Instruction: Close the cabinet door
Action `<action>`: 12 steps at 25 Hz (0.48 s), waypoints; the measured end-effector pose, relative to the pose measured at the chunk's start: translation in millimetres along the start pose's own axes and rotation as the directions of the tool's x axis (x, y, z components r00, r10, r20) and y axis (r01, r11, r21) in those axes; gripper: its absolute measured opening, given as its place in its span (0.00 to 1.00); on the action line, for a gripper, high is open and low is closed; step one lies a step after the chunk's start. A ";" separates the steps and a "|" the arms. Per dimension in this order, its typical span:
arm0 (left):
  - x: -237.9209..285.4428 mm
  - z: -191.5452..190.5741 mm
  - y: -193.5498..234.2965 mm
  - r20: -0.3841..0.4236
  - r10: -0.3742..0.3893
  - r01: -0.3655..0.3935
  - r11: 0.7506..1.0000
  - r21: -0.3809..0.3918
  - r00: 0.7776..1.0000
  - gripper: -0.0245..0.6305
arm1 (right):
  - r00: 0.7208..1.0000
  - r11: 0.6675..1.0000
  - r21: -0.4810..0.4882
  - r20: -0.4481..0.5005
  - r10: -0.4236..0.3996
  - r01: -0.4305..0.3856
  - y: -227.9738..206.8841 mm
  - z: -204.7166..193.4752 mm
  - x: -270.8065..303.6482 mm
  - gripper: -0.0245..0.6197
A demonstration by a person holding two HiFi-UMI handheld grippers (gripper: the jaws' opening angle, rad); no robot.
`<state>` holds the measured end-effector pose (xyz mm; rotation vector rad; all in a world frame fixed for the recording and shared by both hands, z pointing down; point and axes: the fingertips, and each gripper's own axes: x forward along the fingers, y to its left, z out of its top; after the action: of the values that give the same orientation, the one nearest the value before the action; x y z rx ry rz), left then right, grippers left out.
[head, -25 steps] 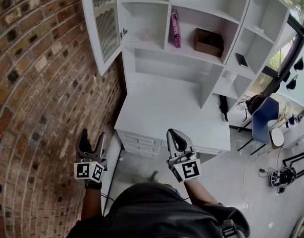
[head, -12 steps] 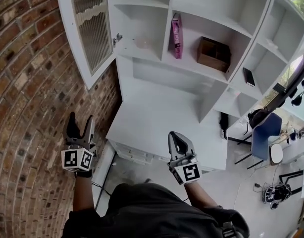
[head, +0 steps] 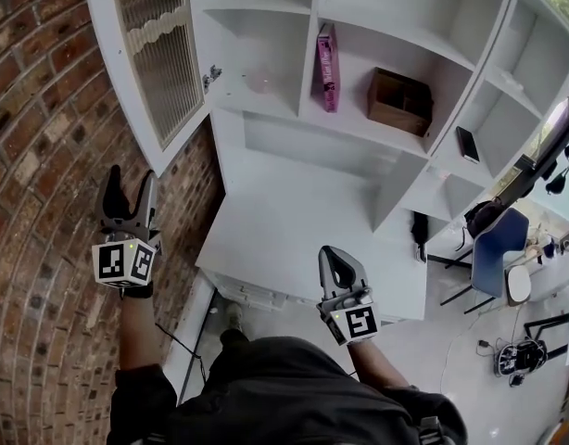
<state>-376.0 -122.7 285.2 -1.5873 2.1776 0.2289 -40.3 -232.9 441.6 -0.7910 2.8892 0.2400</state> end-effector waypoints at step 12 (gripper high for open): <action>98.5 39.7 47.7 0.131 -0.022 0.016 0.999 0.049 0.991 0.46 | 0.992 0.992 -0.031 0.018 -0.124 0.125 -25.1 4.5 22.7 0.04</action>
<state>-435.5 -177.2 201.2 -1.5220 2.0521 0.2660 -46.4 -264.6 430.4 -0.9663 2.8139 0.2788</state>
